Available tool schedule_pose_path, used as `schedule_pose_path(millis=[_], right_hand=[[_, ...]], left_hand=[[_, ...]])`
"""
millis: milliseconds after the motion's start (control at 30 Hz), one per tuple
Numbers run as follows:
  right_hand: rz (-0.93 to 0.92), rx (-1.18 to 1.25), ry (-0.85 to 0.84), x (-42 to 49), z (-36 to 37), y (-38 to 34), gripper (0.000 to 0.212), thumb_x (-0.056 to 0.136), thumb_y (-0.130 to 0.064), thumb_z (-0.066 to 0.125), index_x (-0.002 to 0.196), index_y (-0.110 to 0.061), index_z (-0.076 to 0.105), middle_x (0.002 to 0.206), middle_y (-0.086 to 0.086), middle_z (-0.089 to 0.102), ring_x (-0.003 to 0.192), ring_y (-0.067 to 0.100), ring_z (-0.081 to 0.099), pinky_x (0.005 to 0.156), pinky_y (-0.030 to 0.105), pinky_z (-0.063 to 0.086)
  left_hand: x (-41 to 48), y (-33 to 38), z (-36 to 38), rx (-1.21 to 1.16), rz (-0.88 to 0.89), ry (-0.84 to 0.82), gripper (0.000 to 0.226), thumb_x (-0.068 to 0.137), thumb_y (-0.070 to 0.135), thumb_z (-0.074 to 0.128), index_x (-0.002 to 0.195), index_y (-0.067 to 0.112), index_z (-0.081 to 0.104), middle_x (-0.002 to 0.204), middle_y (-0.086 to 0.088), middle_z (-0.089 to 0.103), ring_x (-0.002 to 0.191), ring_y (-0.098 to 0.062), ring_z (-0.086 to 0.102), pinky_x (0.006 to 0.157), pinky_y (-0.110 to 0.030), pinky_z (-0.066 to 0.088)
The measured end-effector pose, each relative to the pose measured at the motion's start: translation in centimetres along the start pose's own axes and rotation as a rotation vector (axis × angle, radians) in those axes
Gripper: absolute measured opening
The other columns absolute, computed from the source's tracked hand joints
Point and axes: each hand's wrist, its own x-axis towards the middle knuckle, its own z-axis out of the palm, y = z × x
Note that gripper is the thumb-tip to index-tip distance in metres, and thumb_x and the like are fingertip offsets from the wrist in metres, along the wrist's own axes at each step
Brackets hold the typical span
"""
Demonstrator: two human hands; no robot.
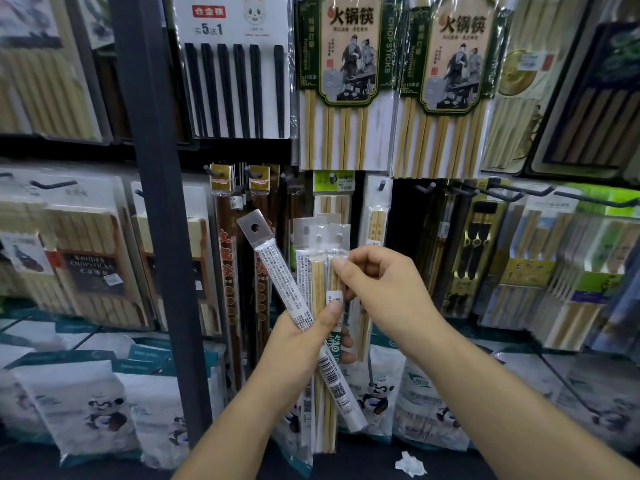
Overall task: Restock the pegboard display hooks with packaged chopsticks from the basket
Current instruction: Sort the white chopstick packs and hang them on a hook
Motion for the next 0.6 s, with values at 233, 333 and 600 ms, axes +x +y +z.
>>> schedule_pose_path(millis=[233,333,600], right_hand=[[-0.043,0.088,0.146,0.9,-0.8,-0.6,0.017,0.097,-0.028,0.067,0.084,-0.018,0.068,0.071,0.001,0.062,0.064,0.007,0.056,0.057,0.022,0.049],[-0.035,0.139,0.24,2.2,-1.9,-1.3,0.033,0.103,-0.031,0.059,0.071,-0.028,0.068,0.063,-0.005,0.057,0.058,0.008,0.051,0.052,0.022,0.044],[-0.039,0.118,0.334,4.5,-2.7,-2.0,0.038,0.103,-0.031,0.058,0.078,-0.004,0.066,0.061,0.002,0.052,0.058,0.014,0.044,0.056,0.031,0.037]], left_hand=[[0.2,0.0,-0.5,0.027,0.016,0.051,0.052,0.081,0.069,0.071,0.122,0.037,0.072,0.125,0.007,0.074,0.117,-0.013,0.069,0.097,-0.043,0.055],[0.3,-0.1,-0.6,0.069,-0.015,0.106,0.039,0.082,0.065,0.07,0.093,0.027,0.077,0.097,0.003,0.076,0.096,-0.013,0.073,0.087,-0.044,0.058],[0.2,-0.1,-0.3,-0.011,-0.008,0.064,0.02,0.089,0.05,0.068,0.085,0.033,0.078,0.078,-0.002,0.067,0.079,-0.021,0.07,0.068,-0.044,0.063]])
